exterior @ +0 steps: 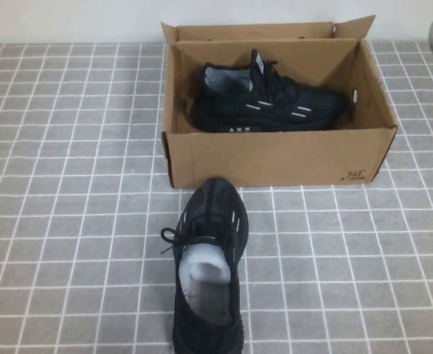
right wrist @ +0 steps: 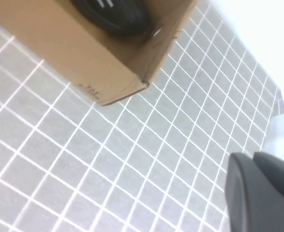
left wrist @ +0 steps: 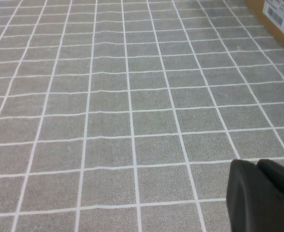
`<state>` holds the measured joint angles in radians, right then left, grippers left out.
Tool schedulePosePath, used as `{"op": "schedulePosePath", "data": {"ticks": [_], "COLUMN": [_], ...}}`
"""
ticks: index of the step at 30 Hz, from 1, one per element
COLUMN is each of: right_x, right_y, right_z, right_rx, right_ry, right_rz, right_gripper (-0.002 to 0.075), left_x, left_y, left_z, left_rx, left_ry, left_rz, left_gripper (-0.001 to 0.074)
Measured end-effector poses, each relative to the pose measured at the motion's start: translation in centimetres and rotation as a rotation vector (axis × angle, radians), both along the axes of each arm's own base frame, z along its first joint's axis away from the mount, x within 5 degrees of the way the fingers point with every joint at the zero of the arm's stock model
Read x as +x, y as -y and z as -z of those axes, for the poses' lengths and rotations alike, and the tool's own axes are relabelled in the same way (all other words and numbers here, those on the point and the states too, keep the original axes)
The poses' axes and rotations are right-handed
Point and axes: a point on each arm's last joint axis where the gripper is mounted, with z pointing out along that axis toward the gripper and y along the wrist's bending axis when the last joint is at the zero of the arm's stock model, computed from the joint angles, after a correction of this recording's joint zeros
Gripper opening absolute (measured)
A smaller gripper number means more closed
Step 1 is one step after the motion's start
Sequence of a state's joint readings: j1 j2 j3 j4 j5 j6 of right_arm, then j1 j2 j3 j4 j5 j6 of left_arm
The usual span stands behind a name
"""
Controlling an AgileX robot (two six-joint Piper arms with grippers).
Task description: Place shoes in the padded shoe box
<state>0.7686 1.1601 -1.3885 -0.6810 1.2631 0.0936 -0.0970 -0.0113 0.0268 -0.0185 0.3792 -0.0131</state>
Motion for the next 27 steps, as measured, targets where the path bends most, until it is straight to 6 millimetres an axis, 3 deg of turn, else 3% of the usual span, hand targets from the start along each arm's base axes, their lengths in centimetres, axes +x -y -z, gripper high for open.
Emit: {"op": "schedulePosePath", "data": {"ticks": [8,15,20,27], "right_x": [1.8,1.9,-0.4,-6.0], "right_y": [0.8,4.8,8.1,11.0], "right_z": [0.0,2.5,6.6,13.1], "right_rx": [0.354,0.598,0.642,0.618], "right_ry": [0.089,0.219,0.34,0.489], "right_rz": [0.111,0.195,0.259,0.343], "right_gripper": [-0.0008,-0.0008,-0.0008,-0.0008], "left_x": [0.0,0.0,0.0,0.0], "left_y": [0.0,0.0,0.0,0.0], "left_z": [0.0,0.0,0.0,0.0], "left_rx": [0.0,0.0,0.0,0.0], "left_ry": [0.0,0.0,0.0,0.0], "left_rz": [0.0,0.0,0.0,0.0], "left_gripper": [-0.0004,-0.0004,-0.0004,-0.0004]}}
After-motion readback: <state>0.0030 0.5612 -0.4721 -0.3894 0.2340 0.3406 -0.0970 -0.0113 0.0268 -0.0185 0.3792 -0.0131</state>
